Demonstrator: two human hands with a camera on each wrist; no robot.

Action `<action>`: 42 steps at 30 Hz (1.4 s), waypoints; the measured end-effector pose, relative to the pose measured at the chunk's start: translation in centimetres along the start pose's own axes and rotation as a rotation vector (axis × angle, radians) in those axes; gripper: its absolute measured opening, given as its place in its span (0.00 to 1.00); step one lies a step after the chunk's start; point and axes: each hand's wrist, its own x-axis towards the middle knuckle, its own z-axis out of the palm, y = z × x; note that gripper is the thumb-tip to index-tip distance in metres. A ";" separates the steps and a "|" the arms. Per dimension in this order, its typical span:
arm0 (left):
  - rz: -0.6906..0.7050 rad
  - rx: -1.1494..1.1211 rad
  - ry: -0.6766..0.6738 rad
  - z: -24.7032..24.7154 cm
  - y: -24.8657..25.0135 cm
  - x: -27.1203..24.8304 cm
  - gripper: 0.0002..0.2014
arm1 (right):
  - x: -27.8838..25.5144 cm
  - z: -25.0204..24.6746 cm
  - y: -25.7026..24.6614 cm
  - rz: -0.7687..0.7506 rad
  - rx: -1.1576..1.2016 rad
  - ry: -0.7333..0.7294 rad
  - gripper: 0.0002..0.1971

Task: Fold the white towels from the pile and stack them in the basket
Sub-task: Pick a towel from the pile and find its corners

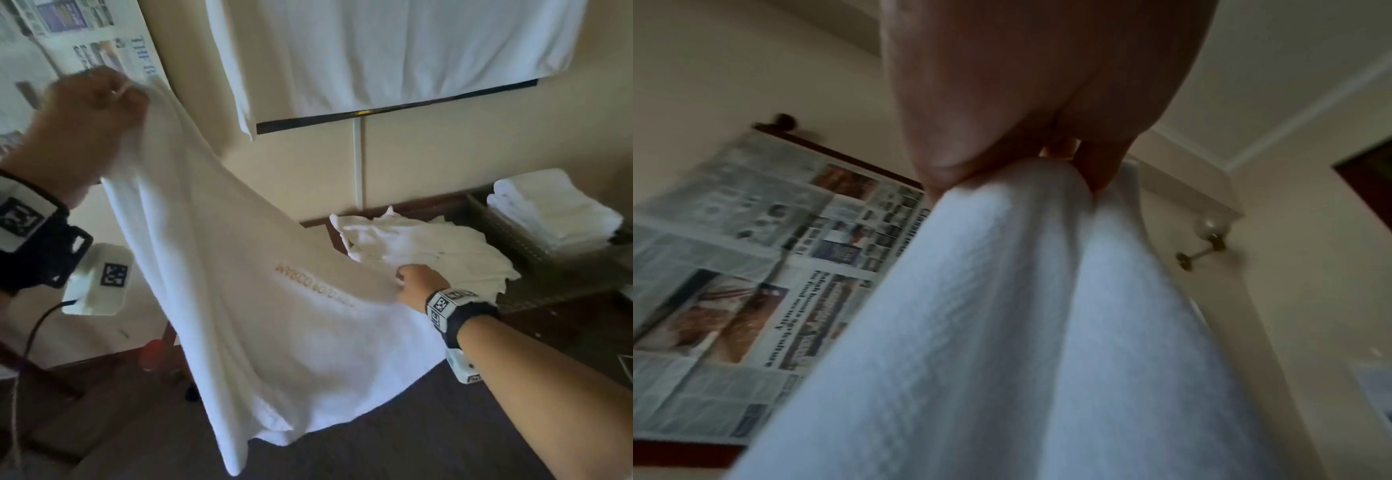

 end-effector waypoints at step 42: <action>-0.099 -0.237 -0.469 10.7 24.6 -17.1 0.07 | -2.1 -6.0 -3.3 -0.280 0.798 -0.015 0.21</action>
